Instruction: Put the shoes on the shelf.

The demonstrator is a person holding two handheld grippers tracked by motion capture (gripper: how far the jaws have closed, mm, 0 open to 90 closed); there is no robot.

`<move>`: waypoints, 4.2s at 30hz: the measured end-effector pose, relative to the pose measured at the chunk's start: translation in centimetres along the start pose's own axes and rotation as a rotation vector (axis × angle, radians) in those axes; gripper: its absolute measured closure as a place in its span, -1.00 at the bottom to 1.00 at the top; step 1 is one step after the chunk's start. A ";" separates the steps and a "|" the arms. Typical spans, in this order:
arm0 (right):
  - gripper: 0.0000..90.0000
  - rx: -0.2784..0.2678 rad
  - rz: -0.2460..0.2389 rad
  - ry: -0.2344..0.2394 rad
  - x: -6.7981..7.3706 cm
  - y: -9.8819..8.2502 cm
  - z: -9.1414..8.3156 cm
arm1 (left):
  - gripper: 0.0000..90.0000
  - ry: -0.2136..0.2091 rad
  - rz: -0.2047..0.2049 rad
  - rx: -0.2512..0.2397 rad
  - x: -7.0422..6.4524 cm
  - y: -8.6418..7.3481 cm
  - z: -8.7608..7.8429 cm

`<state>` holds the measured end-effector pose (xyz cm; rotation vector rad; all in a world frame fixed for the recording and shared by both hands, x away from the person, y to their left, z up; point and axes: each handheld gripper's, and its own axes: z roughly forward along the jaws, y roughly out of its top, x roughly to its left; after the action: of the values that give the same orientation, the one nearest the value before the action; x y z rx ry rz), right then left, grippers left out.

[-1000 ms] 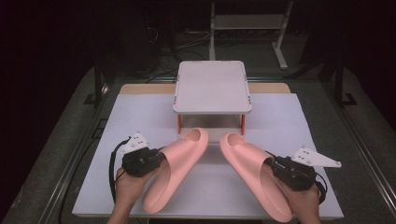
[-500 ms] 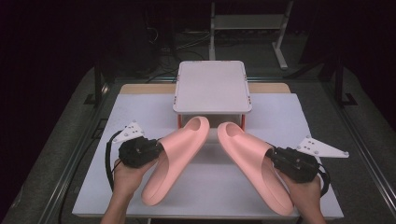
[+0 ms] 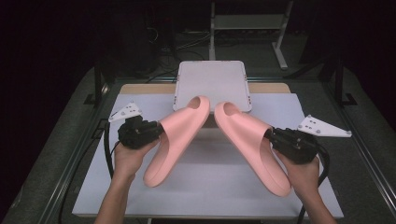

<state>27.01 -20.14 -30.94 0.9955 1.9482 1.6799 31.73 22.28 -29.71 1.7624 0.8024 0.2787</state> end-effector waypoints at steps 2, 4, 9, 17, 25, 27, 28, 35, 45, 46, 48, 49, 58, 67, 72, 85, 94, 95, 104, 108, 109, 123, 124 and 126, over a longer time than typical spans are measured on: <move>0.83 -0.002 -0.002 0.001 -0.1 0.2 0.2 | 0.81 0.000 0.000 -0.001 0.1 0.2 0.1; 0.83 0.002 -0.007 -0.005 -0.3 0.8 0.9 | 0.81 0.003 -0.003 0.001 0.3 0.6 0.3; 0.83 0.001 -0.008 -0.016 -0.8 1.6 1.6 | 0.81 0.016 -0.009 0.008 1.0 1.3 0.7; 0.83 -0.007 0.003 -0.034 -1.9 3.0 2.6 | 0.81 0.032 -0.008 0.004 1.7 2.7 1.1; 0.83 -0.005 -0.005 -0.040 -2.6 4.5 3.9 | 0.81 0.042 -0.012 0.000 2.4 4.0 1.5; 0.83 -0.007 -0.005 -0.040 -2.6 4.6 4.1 | 0.81 0.045 -0.012 0.004 2.6 4.2 1.6; 0.83 -0.006 -0.006 -0.045 -2.8 4.9 4.5 | 0.81 0.054 -0.011 0.005 2.8 4.4 1.6; 0.83 0.006 -0.017 -0.063 -3.4 5.8 5.4 | 0.81 0.092 -0.015 0.019 3.8 5.1 1.7; 0.83 0.032 -0.018 -0.080 -4.7 7.1 7.6 | 0.81 0.150 -0.030 0.040 5.3 6.6 2.8; 0.83 0.034 -0.016 -0.084 -4.8 7.2 7.8 | 0.81 0.150 -0.030 0.040 5.3 6.6 2.8; 0.83 0.036 -0.016 -0.088 -5.0 7.3 7.9 | 0.81 0.157 -0.035 0.042 5.6 6.9 3.0; 0.83 0.040 -0.013 -0.092 -5.1 7.3 8.1 | 0.81 0.164 -0.035 0.044 5.7 7.0 3.1; 0.83 0.049 -0.001 -0.123 -6.6 8.1 9.4 | 0.81 0.203 -0.029 0.061 6.4 8.6 4.3; 0.83 0.065 0.009 -0.151 -7.9 8.9 10.9 | 0.81 0.232 -0.045 0.073 7.4 9.6 6.1; 0.83 0.084 0.024 -0.178 -8.9 8.9 11.7 | 0.80 0.261 -0.059 0.105 8.2 9.7 7.3; 0.79 0.138 0.034 -0.243 -10.0 9.2 12.9 | 0.78 0.331 -0.071 0.163 8.5 10.5 9.7; 0.73 0.175 0.053 -0.276 -9.9 8.9 13.9 | 0.73 0.359 -0.121 0.174 8.4 10.4 10.9; 0.73 0.175 0.053 -0.276 -9.9 8.9 13.9 | 0.72 0.359 -0.121 0.174 8.4 10.4 10.9; 0.61 0.222 0.078 -0.304 -10.1 9.1 14.7 | 0.54 0.352 -0.152 0.175 8.5 10.7 11.4; 0.51 0.250 0.096 -0.298 -10.0 9.2 15.1 | 0.46 0.340 -0.166 0.183 8.4 10.6 11.6; 0.49 0.254 0.100 -0.295 -9.9 9.3 15.2 | 0.42 0.340 -0.166 0.183 8.4 10.6 11.6; 0.28 0.264 0.123 -0.255 -9.1 9.6 16.0 | 0.21 0.301 -0.182 0.177 7.7 11.1 11.7; 0.26 0.263 0.126 -0.250 -9.0 9.6 16.1 | 0.19 0.297 -0.184 0.176 7.7 11.1 11.7; 0.23 0.259 0.136 -0.240 -9.0 9.7 16.1 | 0.15 0.286 -0.191 0.174 7.7 11.1 11.7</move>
<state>46.69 -15.12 -26.47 1.3832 2.0061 1.3218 48.11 16.79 -25.20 1.8144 1.2246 0.3461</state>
